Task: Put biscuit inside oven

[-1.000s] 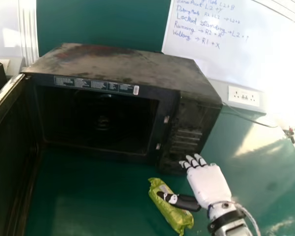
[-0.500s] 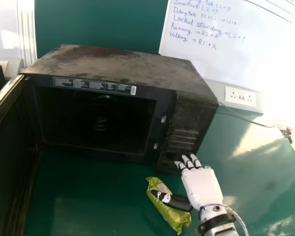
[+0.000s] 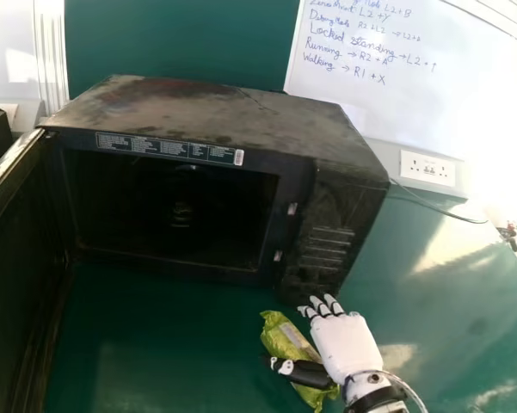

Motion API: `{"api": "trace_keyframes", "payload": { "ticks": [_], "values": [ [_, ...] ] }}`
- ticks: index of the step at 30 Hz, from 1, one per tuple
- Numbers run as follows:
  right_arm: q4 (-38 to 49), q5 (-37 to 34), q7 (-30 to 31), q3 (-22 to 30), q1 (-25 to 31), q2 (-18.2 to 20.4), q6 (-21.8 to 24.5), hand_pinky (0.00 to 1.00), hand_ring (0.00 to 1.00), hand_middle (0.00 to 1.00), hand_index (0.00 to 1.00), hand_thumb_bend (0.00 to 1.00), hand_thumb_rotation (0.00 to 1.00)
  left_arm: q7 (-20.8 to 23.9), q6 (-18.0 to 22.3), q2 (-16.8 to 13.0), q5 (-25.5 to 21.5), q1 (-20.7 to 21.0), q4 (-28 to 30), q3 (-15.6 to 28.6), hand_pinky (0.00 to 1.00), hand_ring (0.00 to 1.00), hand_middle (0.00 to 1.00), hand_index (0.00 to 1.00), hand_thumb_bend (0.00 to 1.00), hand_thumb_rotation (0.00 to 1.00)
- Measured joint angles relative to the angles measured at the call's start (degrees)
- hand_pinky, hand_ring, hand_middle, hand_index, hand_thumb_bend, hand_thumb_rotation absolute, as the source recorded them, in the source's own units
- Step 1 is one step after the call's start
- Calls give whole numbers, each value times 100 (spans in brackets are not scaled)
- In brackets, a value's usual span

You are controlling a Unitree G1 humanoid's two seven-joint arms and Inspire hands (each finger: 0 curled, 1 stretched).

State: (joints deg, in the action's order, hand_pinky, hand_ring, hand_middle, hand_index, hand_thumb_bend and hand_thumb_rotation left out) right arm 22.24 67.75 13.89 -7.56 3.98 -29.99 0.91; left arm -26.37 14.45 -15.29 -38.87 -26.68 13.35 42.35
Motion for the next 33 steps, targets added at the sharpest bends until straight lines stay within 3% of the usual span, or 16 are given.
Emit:
{"api": "trace_keyframes", "payload": {
  "ticks": [19,33],
  "values": [
    [-54,-415,340,1,143,-190,-54,0,100,100,86,97,69,12,0,2,18,-30,30,0,71,80,84,81,90,82],
    [-557,-389,-154,-42,-34,-291,-67,0,100,100,86,99,68,20,-2,3,-2,-127,120,0,73,82,85,81,87,78]
  ]
}}
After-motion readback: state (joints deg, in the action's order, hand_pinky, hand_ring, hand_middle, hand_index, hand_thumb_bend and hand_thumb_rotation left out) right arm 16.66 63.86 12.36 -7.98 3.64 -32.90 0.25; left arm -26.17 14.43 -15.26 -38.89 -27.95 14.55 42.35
